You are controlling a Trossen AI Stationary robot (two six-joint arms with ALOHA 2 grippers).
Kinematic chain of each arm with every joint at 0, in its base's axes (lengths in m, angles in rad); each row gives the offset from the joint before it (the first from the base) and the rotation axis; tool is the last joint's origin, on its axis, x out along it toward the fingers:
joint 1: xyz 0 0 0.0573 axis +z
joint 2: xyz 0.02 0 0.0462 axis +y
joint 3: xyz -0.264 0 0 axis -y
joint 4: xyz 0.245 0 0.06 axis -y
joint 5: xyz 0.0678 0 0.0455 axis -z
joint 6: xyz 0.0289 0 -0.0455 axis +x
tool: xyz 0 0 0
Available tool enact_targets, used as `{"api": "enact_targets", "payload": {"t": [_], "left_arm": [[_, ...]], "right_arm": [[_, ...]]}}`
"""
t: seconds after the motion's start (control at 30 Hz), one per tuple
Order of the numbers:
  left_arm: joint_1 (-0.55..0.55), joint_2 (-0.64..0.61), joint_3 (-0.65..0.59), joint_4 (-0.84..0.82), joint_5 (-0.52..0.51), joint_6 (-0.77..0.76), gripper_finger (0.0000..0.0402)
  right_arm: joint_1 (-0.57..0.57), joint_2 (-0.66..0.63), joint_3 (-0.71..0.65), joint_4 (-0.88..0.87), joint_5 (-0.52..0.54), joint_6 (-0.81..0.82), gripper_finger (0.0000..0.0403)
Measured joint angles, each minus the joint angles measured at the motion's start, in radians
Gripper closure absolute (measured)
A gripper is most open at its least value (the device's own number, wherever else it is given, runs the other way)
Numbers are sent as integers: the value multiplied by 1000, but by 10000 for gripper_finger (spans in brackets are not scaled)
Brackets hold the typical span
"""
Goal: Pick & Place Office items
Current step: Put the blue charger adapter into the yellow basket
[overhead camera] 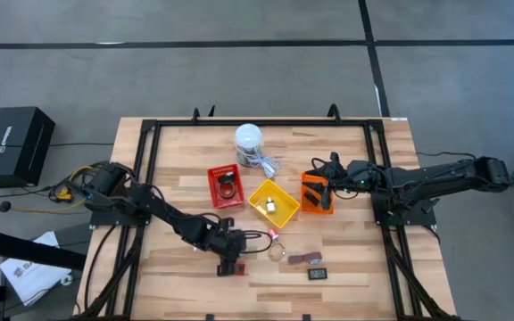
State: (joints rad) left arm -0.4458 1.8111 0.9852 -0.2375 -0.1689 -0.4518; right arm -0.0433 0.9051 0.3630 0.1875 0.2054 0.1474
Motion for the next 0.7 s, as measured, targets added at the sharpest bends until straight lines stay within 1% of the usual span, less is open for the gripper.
{"api": "enact_targets", "payload": {"t": [0.23, 0.37, 0.5, 0.67, 0.7], "left_arm": [[0, 0, 0, -2, 1, 33, 271], [2, -3, 0, -2, -7, 39, 273], [9, -11, 19, 15, -18, 137, 266], [86, -57, 63, 26, -118, 277, 272], [110, -62, 73, 60, -131, 318, 273]], "right_arm": [[0, 0, 0, 0, 0, 2, 228], [0, 0, 0, 0, 0, 2, 228], [0, 0, 0, 0, 0, 2, 228], [0, 0, 0, 6, 0, 2, 228], [0, 0, 0, 7, 0, 2, 228]]}}
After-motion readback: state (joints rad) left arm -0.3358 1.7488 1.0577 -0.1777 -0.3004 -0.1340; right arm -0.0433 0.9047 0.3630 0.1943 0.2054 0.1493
